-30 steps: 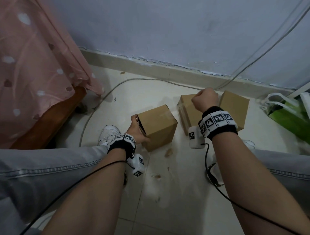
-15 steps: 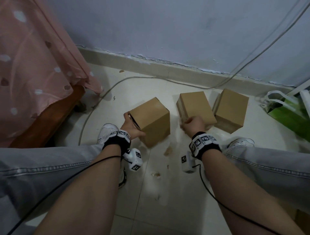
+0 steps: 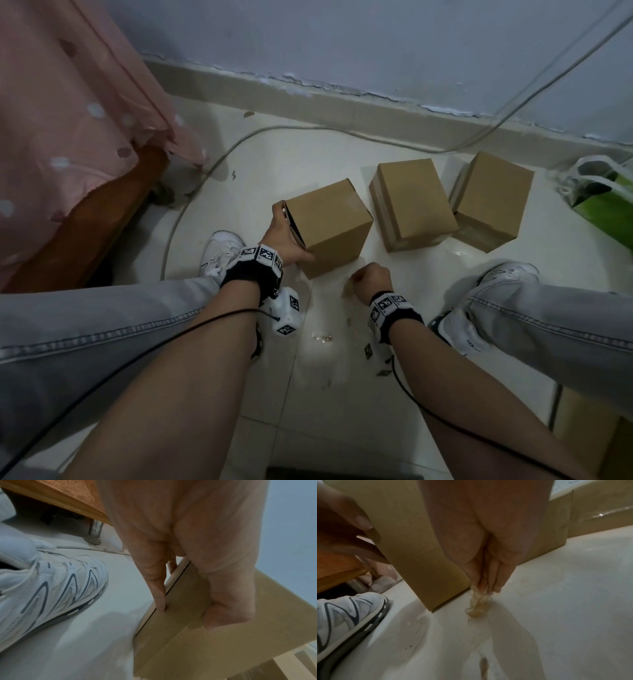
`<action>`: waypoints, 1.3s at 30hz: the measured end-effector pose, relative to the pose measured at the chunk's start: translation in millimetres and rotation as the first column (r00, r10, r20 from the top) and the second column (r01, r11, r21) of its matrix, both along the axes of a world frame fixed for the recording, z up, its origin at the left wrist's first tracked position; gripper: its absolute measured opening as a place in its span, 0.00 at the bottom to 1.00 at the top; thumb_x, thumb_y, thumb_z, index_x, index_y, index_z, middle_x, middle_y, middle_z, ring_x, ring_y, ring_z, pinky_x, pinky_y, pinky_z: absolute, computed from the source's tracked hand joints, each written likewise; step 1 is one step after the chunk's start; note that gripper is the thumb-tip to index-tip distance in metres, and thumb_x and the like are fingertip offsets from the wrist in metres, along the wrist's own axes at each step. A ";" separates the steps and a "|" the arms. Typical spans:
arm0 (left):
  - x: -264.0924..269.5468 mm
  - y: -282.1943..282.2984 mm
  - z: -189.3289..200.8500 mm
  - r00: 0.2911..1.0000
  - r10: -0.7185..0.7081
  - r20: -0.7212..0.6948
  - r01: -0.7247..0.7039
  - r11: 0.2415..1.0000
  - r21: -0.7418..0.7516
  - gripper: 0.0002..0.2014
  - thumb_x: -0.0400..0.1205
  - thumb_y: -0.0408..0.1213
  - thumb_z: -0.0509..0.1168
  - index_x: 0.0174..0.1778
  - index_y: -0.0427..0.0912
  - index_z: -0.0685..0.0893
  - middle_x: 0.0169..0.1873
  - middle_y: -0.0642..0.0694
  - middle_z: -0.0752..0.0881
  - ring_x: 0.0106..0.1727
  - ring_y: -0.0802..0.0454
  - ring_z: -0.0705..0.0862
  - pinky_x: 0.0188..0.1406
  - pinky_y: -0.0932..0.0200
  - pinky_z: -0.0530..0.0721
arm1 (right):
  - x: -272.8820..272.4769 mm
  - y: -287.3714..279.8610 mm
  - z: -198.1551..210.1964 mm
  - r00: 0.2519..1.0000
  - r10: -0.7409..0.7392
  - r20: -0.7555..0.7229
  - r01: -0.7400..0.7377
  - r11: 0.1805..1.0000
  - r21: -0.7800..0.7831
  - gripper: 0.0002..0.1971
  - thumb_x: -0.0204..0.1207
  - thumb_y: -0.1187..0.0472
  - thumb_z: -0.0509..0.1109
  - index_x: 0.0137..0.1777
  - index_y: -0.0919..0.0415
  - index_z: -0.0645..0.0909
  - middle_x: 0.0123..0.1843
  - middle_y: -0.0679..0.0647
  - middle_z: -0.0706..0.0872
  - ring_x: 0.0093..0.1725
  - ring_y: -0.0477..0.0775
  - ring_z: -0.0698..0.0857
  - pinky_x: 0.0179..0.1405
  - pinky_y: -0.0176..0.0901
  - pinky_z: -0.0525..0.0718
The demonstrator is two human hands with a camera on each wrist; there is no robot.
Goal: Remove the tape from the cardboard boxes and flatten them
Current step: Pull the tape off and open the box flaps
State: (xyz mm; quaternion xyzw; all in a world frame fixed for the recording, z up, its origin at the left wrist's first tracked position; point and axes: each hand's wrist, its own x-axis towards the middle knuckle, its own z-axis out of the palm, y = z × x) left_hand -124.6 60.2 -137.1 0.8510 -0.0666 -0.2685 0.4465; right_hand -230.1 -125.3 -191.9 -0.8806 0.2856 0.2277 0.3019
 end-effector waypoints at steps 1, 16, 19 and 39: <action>-0.4 -1.1 -0.2 1.000 -0.001 0.003 0.001 1.000 -0.002 0.60 0.63 0.29 0.84 0.80 0.43 0.45 0.65 0.44 0.73 0.65 0.46 0.78 0.61 0.54 0.78 | 3.2 -0.6 0.5 1.000 0.019 -0.012 -0.019 1.000 -0.017 0.14 0.81 0.64 0.64 0.62 0.65 0.87 0.56 0.62 0.90 0.60 0.64 0.86 0.63 0.48 0.84; -2.6 -1.8 -7.7 1.000 0.004 0.004 -0.004 1.000 -0.023 0.62 0.61 0.30 0.84 0.80 0.46 0.45 0.70 0.44 0.70 0.68 0.45 0.77 0.66 0.52 0.78 | 13.6 4.3 8.9 0.963 0.190 -0.189 -0.218 0.967 -0.135 0.11 0.82 0.67 0.61 0.57 0.72 0.81 0.59 0.66 0.84 0.60 0.66 0.84 0.56 0.49 0.81; -2.6 -1.4 -9.1 1.000 0.003 -0.002 -0.003 1.000 -0.031 0.62 0.61 0.30 0.84 0.80 0.46 0.45 0.70 0.45 0.70 0.68 0.45 0.76 0.66 0.53 0.77 | 5.6 1.9 1.0 0.976 0.170 -0.136 -0.191 0.967 -0.166 0.10 0.79 0.69 0.63 0.57 0.70 0.82 0.57 0.66 0.85 0.56 0.66 0.85 0.52 0.46 0.81; -4.9 -3.9 -3.7 1.000 0.007 -0.012 -0.007 0.999 -0.032 0.60 0.64 0.27 0.83 0.81 0.46 0.45 0.68 0.48 0.69 0.65 0.49 0.76 0.60 0.58 0.75 | 6.0 -1.1 -3.2 0.983 0.135 -0.124 -0.148 0.983 -0.109 0.08 0.80 0.65 0.66 0.47 0.69 0.84 0.49 0.61 0.86 0.60 0.63 0.85 0.53 0.44 0.80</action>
